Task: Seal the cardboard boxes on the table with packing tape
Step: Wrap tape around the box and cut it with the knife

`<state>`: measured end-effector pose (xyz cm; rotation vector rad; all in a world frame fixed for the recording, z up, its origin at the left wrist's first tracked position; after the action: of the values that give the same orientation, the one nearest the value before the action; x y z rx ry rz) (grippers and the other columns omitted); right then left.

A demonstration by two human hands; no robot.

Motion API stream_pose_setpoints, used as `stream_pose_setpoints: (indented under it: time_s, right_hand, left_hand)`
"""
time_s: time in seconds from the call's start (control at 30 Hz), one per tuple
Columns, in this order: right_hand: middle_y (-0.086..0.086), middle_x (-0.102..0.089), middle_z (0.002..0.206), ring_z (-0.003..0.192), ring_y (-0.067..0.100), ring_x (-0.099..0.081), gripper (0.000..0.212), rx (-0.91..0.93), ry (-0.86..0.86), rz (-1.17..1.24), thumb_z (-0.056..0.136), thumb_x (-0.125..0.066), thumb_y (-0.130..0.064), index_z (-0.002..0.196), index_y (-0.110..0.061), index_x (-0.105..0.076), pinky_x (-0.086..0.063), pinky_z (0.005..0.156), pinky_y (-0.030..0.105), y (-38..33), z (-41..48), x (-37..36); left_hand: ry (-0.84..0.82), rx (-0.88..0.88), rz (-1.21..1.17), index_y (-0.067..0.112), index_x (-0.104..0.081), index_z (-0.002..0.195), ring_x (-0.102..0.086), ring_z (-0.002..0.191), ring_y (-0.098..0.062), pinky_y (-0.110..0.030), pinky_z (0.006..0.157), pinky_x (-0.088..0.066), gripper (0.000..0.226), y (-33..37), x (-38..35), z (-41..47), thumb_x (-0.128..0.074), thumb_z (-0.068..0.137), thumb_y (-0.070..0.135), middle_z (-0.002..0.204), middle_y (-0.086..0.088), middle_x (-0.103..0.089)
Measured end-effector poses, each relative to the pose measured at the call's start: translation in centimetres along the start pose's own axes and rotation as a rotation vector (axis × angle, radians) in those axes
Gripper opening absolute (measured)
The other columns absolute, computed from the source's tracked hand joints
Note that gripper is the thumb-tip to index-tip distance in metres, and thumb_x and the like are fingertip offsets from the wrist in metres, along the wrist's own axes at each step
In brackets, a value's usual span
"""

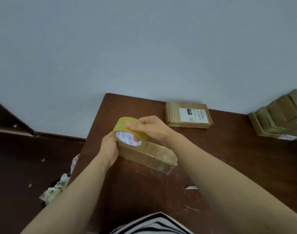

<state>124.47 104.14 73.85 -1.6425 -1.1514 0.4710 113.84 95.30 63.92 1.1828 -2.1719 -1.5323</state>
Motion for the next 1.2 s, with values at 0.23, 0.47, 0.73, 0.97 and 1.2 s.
stream_pose_setpoints:
  time_s: [0.23,0.47,0.73,0.97,1.2]
  right_hand:
    - [-0.003,-0.038,0.046,0.042,0.01,-0.039,0.059,-0.023,0.166,-0.456,0.067,-0.068,-0.069,0.044,-0.02,-0.045,-0.03,0.042,0.017,-0.1,-3.8,7.7]
    - [-0.004,-0.051,0.046,0.041,0.008,-0.046,0.069,-0.267,0.242,-0.701,0.054,-0.063,-0.083,0.056,-0.014,-0.061,-0.036,0.046,0.025,6.0,-8.5,13.3]
    - [-0.008,-0.043,0.045,0.046,0.011,-0.047,0.063,-0.402,0.245,-0.8,0.065,-0.058,-0.082,0.054,-0.021,-0.048,-0.034,0.049,0.025,9.6,-9.0,12.2]
    - [-0.006,-0.038,0.047,0.047,0.012,-0.042,0.061,-0.449,0.239,-0.705,0.069,-0.059,-0.077,0.053,-0.02,-0.044,-0.031,0.049,0.026,12.5,-8.9,11.0]
    - [0.001,-0.052,0.062,0.059,0.015,-0.052,0.067,-0.439,0.208,-0.549,0.07,-0.059,-0.075,0.071,-0.009,-0.067,-0.04,0.058,0.031,14.6,-8.5,10.6]
  left_hand:
    - [-0.021,-0.008,-0.033,0.019,-0.078,0.086,-0.061,0.091,-0.016,-0.03,0.08,-0.048,0.026,-0.1,1.0,0.4,-0.053,0.095,0.017,0.1,-0.003,-0.07]
    - [-0.025,-0.055,0.075,0.021,-0.077,0.086,-0.056,0.095,-0.015,-0.03,0.084,-0.043,0.025,0.0,-0.2,0.3,-0.054,0.095,0.017,0.1,0.002,-0.07]
    - [-0.035,-0.075,0.098,0.022,-0.077,0.084,-0.058,0.088,-0.011,-0.024,0.076,-0.047,0.024,0.2,-0.2,0.3,-0.056,0.094,0.017,0.093,0.002,-0.07]
    - [-0.038,-0.078,0.165,0.025,-0.077,0.086,-0.057,0.094,-0.014,-0.028,0.081,-0.047,0.026,0.4,-0.1,0.1,-0.054,0.096,0.019,0.096,0.002,-0.07]
    - [0.044,-0.663,1.252,0.013,-0.057,0.13,-0.057,0.115,-0.022,-0.043,0.115,-0.026,0.033,3.6,-2.1,-1.6,-0.046,0.099,0.015,0.115,-0.007,-0.067]
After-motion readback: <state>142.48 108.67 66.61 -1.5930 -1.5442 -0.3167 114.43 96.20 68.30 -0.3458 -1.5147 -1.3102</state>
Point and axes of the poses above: each hand's wrist, its own z-axis towards the middle knuckle, its own x-axis out of the back of the hand, y = z × x, the point moved 6 cm from there along z, towards the middle knuckle
